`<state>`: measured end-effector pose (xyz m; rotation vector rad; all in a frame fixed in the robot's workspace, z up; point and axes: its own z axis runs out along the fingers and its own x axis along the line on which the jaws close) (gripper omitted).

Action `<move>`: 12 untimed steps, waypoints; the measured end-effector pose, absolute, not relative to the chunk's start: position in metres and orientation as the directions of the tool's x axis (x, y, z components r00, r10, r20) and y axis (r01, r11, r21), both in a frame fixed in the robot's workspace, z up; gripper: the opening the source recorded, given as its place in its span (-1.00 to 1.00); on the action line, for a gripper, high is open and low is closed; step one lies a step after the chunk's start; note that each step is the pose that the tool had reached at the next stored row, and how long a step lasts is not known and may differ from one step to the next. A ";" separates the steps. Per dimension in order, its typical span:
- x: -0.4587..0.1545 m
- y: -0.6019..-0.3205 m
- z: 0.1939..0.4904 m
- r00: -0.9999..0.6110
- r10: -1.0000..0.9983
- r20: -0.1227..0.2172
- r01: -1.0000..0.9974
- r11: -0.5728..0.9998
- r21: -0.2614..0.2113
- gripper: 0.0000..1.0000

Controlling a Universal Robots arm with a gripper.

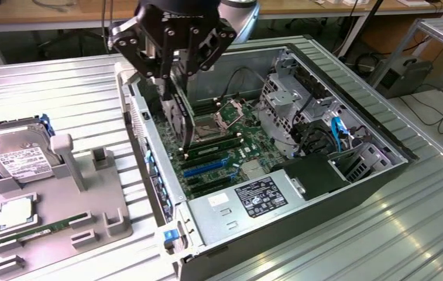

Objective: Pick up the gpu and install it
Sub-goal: 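Pick up the gpu and move the gpu toward the slot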

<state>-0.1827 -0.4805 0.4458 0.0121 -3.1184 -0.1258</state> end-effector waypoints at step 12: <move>-0.117 -0.474 0.425 -1.000 -0.008 0.026 -0.006 0.997 0.077 -0.47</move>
